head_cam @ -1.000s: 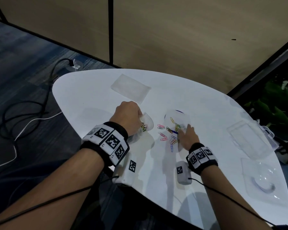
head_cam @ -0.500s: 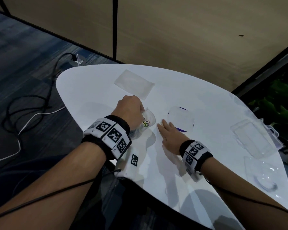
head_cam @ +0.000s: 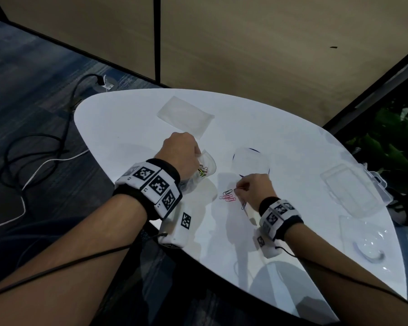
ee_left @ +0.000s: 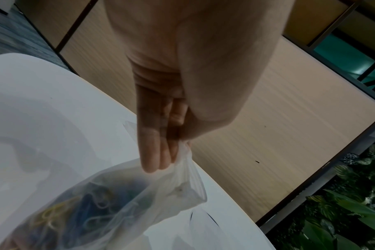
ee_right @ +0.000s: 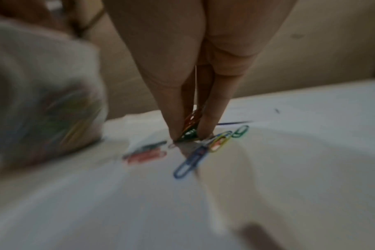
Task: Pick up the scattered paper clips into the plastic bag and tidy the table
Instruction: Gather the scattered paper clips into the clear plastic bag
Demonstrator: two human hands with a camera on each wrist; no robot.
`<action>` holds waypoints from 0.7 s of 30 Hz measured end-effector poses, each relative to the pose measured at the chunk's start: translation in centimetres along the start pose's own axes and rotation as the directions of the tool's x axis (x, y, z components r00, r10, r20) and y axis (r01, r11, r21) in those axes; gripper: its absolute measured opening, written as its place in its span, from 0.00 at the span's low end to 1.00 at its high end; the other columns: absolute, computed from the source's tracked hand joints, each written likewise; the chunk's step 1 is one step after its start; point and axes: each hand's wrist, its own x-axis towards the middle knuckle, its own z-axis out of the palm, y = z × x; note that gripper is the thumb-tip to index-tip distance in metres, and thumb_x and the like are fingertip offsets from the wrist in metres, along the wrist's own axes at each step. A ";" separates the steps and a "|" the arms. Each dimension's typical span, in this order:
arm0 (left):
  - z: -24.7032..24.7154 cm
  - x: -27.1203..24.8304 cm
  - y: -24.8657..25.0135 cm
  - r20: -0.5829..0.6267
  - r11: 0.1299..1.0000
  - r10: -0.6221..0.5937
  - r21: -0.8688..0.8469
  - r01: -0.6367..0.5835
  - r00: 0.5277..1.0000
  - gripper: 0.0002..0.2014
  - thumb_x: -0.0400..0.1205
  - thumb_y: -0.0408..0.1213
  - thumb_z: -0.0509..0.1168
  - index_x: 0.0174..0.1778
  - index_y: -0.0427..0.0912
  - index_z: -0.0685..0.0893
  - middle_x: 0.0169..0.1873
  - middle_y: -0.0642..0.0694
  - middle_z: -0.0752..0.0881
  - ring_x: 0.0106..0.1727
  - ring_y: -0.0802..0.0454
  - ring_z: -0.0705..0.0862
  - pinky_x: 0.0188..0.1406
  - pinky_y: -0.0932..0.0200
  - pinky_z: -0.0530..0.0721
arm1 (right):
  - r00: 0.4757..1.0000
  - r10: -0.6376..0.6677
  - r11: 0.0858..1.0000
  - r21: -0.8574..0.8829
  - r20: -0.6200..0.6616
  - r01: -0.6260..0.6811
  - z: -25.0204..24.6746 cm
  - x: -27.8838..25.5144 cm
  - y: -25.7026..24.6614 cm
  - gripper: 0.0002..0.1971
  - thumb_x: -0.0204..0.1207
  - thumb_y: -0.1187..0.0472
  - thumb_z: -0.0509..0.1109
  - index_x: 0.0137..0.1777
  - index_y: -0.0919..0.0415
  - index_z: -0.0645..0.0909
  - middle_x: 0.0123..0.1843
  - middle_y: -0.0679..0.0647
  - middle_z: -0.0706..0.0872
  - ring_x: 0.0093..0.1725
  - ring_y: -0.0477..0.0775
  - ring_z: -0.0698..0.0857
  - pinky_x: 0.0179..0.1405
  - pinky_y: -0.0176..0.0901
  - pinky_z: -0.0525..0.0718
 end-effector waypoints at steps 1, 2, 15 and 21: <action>0.1 0.0 0.0 -0.001 1.000 0.001 -0.001 -0.001 1.000 0.13 0.80 0.30 0.64 0.54 0.45 0.90 0.62 0.43 0.86 0.63 0.43 0.84 0.60 0.56 0.82 | 0.995 0.100 0.987 0.129 -0.001 -0.099 -0.7 0.2 0.4 0.01 0.69 0.62 0.79 0.38 0.59 0.91 0.37 0.51 0.91 0.37 0.47 0.87 0.39 0.27 0.82; 0.1 0.0 0.0 -0.003 1.000 0.004 -0.001 -0.004 1.000 0.13 0.80 0.30 0.64 0.54 0.45 0.90 0.61 0.43 0.87 0.63 0.43 0.84 0.60 0.57 0.81 | 0.979 0.200 0.949 0.243 0.025 -0.200 -1.2 0.3 1.1 0.02 0.68 0.61 0.82 0.38 0.57 0.92 0.35 0.50 0.91 0.34 0.43 0.87 0.34 0.20 0.79; 1.3 0.3 0.8 0.016 1.000 0.012 0.004 -0.012 1.000 0.13 0.80 0.29 0.64 0.53 0.45 0.91 0.60 0.44 0.87 0.60 0.44 0.85 0.54 0.61 0.79 | 0.954 0.101 0.124 0.948 0.283 -0.294 -5.7 0.5 -4.7 0.09 0.72 0.75 0.75 0.52 0.75 0.86 0.43 0.60 0.92 0.43 0.51 0.92 0.45 0.33 0.88; 1.3 0.4 1.0 0.016 1.000 -0.001 -0.008 0.001 1.000 0.11 0.80 0.31 0.66 0.55 0.45 0.91 0.53 0.44 0.90 0.56 0.45 0.88 0.49 0.62 0.80 | 0.972 -0.051 0.502 0.847 0.230 -0.174 -3.8 -0.1 -7.8 0.08 0.72 0.71 0.78 0.51 0.69 0.89 0.49 0.67 0.91 0.47 0.57 0.91 0.56 0.45 0.89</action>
